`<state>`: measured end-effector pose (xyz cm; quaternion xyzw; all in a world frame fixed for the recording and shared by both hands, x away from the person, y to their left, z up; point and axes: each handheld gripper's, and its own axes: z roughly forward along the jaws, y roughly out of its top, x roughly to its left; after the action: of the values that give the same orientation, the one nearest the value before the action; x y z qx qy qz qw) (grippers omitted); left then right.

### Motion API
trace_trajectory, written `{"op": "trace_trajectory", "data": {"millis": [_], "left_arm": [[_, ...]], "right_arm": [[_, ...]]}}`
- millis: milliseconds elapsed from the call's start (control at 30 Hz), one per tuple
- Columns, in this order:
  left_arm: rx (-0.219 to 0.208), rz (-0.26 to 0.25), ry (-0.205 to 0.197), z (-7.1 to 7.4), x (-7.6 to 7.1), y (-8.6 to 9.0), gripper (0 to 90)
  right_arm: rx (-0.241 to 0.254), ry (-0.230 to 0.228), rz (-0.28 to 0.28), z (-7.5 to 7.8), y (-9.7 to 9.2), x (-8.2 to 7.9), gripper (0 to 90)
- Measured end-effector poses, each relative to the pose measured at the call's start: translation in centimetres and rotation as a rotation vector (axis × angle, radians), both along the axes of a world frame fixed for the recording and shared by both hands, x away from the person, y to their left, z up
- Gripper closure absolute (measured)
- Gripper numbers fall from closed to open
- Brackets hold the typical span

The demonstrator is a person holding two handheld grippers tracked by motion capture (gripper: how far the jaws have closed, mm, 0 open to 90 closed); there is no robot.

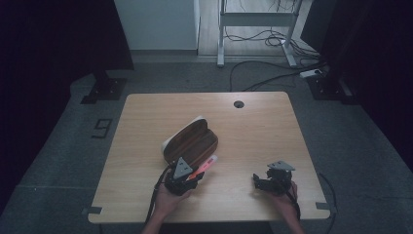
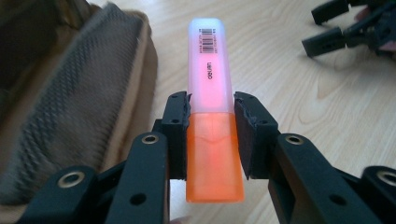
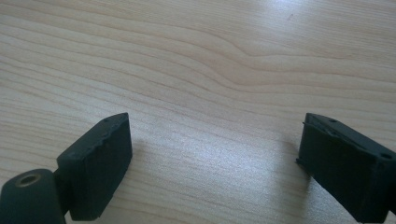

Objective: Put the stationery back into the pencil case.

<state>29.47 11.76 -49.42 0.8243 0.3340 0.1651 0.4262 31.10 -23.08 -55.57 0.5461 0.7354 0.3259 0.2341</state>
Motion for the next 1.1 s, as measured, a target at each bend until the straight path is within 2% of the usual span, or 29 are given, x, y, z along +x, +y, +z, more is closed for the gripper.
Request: {"op": "trace_trajectory", "data": {"millis": [200, 433, 733, 1100], "left_arm": [[-0.019, 0.016, -0.015, 1.5, 0.5, 0.7, 67.5], [-0.040, 0.037, -0.021, 2.6, 1.4, 1.7, 67.5], [-0.047, 0.059, -0.028, 3.2, 2.1, 2.4, 67.5], [-0.030, 0.091, -0.026, 3.7, 3.1, 2.9, 67.6]], "right_arm": [[0.001, 0.001, -0.001, 0.0, 0.0, 0.0, 9.3], [0.000, 0.000, 0.000, 0.0, 0.0, 0.0, 9.3], [0.000, 0.000, 0.000, 0.0, 0.0, 0.0, 9.3], [0.001, 0.001, -0.001, 0.0, 0.0, 0.0, 9.2]]}}
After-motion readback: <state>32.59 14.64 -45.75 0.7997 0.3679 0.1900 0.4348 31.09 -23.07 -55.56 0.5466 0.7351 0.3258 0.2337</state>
